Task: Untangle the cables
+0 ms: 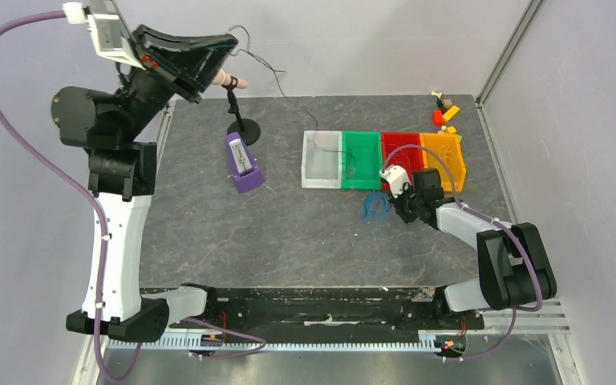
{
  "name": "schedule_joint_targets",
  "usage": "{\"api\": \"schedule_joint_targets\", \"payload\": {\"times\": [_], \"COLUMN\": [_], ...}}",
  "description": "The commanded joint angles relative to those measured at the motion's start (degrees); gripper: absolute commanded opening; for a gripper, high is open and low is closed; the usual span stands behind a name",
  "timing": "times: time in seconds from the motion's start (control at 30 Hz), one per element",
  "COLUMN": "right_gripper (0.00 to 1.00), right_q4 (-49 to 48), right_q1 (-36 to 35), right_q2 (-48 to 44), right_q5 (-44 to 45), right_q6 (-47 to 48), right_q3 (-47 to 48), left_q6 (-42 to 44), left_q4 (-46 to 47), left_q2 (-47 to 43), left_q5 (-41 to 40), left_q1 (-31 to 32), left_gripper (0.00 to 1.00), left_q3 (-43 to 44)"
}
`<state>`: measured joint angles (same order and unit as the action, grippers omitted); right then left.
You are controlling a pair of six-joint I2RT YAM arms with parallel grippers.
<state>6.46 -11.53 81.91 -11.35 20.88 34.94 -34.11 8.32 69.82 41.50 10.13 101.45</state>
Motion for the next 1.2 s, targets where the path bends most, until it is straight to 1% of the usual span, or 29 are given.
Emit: {"api": "schedule_joint_targets", "payload": {"times": [0.0, 0.07, 0.17, 0.27, 0.37, 0.5, 0.63, 0.67, 0.7, 0.77, 0.8, 0.83, 0.93, 1.0, 1.1, 1.17], "right_gripper": [0.00, 0.00, 0.00, 0.00, 0.00, 0.00, 0.00, 0.06, 0.23, 0.43, 0.49, 0.57, 0.80, 0.89, 0.94, 0.96], "right_q4": [7.42, 6.93, 7.16, 10.41, 14.10, 18.30, 20.58, 21.12, 22.69, 26.36, 27.41, 27.47, 24.05, 21.11, 17.15, 15.61], "right_q1": [4.29, 5.77, 7.43, 7.63, 7.59, 7.61, 7.37, 6.89, 5.98, 4.62, 4.57, 4.60, 4.36, 3.38, 1.07, -0.62], "right_q2": [1.87, 2.04, 2.34, 1.31, -0.59, -3.09, -6.14, -6.40, -6.16, -5.21, -5.21, -5.72, -8.88, -10.89, -12.54, -12.89], "right_q5": [10.96, 11.00, 10.65, 4.29, -4.18, -12.87, -20.43, -21.78, -22.49, -23.85, -25.40, -26.61, -31.74, -34.66, -36.31, -36.87], "right_q6": [7.83, 9.29, 10.13, 10.43, 9.01, 7.42, 4.89, 4.66, 5.47, 7.62, 7.93, 7.34, 2.47, -1.64, -7.74, -10.61], "right_q3": [-4.89, -5.35, -5.08, -2.93, 0.27, 4.72, 8.28, 8.91, 9.97, 12.68, 13.88, 15.02, 18.22, 21.20, 26.44, 29.96], "left_q6": [0.44, 2.36, 4.22, 2.32, -1.08, -4.89, -5.56, -6.34, -8.03, -11.86, -14.10, -15.59, -15.15, -14.09, -12.39, -9.59], "left_q4": [-0.72, -3.25, -4.58, -4.69, -2.63, -0.64, 0.96, 1.93, 3.24, 6.10, 7.67, 8.64, 8.45, 7.60, 5.04, 2.81], "left_q2": [-0.80, -0.53, -0.26, -0.17, -0.77, -2.74, -5.90, -6.50, -6.87, -7.10, -6.99, -6.83, -6.54, -6.39, -6.07, -6.16], "left_q5": [-6.91, -9.53, -9.32, -5.97, -2.49, 0.49, 2.74, 3.41, 3.86, 4.52, 5.00, 5.44, 6.44, 6.97, 7.44, 7.72], "left_q1": [-2.80, -3.88, -4.59, -4.58, -4.59, -4.57, -4.55, -4.59, -4.59, -4.49, -4.49, -4.30, -2.57, -1.00, 2.28, 5.25], "left_gripper": [0.02, 0.02, 0.02, 0.02, 0.02, 0.02, 0.02, 0.02, 0.02, 0.02, 0.02, 0.02, 0.02, 0.02, 0.02, 0.02], "left_q3": [5.28, 7.55, 8.96, 8.10, 4.90, -1.67, -9.00, -10.60, -12.31, -14.50, -15.39, -15.95, -17.29, -19.16, -22.70, -25.40]}}
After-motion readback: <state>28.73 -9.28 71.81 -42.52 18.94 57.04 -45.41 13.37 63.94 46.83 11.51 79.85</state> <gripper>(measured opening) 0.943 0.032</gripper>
